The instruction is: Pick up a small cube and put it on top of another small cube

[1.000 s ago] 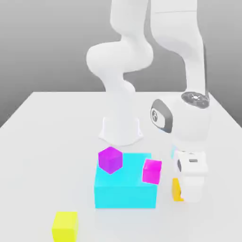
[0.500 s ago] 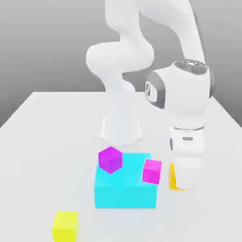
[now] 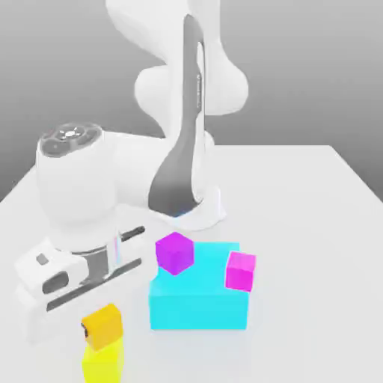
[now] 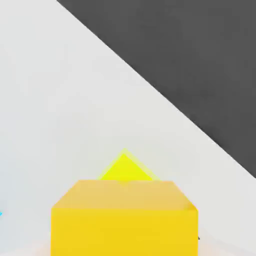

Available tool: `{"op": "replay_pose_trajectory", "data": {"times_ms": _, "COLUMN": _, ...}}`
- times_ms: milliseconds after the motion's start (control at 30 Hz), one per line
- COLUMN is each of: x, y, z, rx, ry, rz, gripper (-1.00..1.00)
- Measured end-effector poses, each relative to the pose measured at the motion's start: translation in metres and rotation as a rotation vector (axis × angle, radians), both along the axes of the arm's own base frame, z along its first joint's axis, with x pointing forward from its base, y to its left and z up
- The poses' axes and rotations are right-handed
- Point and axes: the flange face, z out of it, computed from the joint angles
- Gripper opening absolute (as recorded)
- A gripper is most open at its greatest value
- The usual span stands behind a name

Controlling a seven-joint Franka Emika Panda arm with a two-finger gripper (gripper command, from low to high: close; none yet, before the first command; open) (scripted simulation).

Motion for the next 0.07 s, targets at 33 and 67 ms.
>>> {"op": "replay_pose_trajectory", "data": {"times_ms": 33, "x": 0.0000, "y": 0.0000, "z": 0.0000, "rx": 0.000, "ry": 0.000, "rz": 0.000, "gripper": 1.00}}
{"op": "replay_pose_trajectory", "data": {"times_ms": 67, "x": 0.0000, "y": 0.0000, "z": 0.0000, "rx": 0.000, "ry": 0.000, "rz": 0.000, "gripper": 1.00}}
